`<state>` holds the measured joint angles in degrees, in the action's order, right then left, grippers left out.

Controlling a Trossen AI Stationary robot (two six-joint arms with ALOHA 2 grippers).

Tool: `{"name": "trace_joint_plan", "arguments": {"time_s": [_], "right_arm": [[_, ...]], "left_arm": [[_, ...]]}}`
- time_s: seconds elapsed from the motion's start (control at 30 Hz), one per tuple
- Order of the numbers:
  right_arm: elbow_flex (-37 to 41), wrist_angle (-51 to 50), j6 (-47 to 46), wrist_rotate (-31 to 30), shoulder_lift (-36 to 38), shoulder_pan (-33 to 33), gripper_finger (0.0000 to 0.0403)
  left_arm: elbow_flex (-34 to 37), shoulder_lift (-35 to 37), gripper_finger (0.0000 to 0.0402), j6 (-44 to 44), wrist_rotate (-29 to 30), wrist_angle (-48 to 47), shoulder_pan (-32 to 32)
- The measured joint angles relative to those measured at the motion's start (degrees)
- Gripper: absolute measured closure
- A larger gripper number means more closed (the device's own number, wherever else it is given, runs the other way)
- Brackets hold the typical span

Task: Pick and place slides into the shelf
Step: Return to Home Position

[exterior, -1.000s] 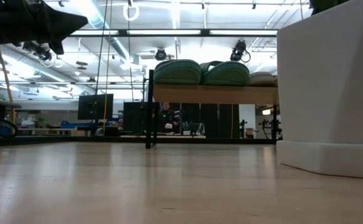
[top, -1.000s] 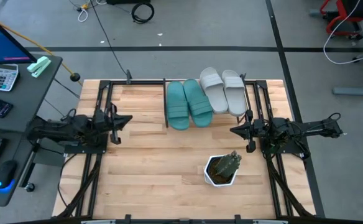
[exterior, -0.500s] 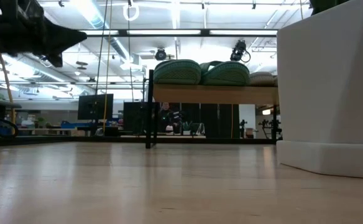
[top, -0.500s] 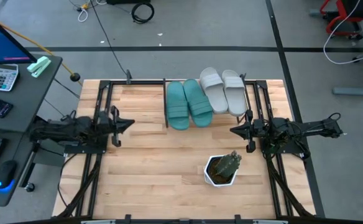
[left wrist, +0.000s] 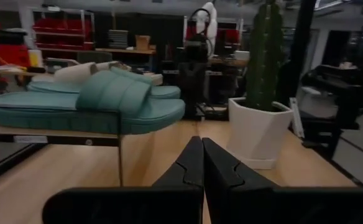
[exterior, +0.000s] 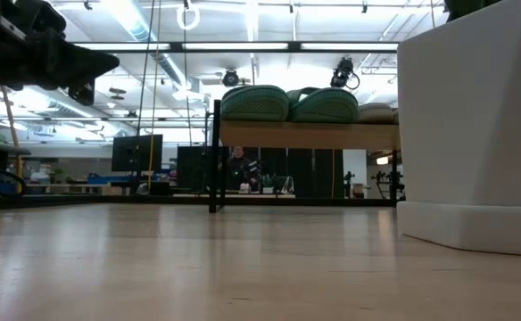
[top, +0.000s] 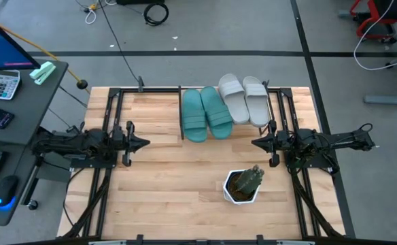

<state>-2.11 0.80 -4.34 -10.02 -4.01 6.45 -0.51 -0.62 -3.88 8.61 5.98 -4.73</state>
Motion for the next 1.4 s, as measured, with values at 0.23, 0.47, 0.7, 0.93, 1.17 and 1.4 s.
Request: {"name": "trace_joint_plan", "arguments": {"time_s": [0.23,0.47,0.7,0.93,1.17,1.4], "right_arm": [[0.0,0.0,0.0,0.0,0.0,0.01,0.0384],[0.0,0.0,0.0,0.0,0.0,0.0,0.0384],[0.0,0.0,0.0,0.0,0.0,0.01,0.0384],[0.0,0.0,0.0,0.0,0.0,0.0,0.0384],[0.0,0.0,0.0,0.0,0.0,0.01,0.0384],[0.0,0.0,0.0,0.0,0.0,0.0,0.0384]], "left_arm": [[0.02,0.0,0.039,1.93,-1.38,-2.59,0.07],[0.02,0.0,0.0395,1.88,-1.55,-3.34,0.07],[0.04,0.0,0.0372,1.97,-1.39,-2.93,0.07],[0.07,0.0,0.0359,1.61,-1.25,-2.53,0.06],[0.09,0.0,0.0366,1.6,-1.23,-2.12,0.04],[0.09,0.0,0.0374,1.61,-1.28,-2.08,0.04]]}}
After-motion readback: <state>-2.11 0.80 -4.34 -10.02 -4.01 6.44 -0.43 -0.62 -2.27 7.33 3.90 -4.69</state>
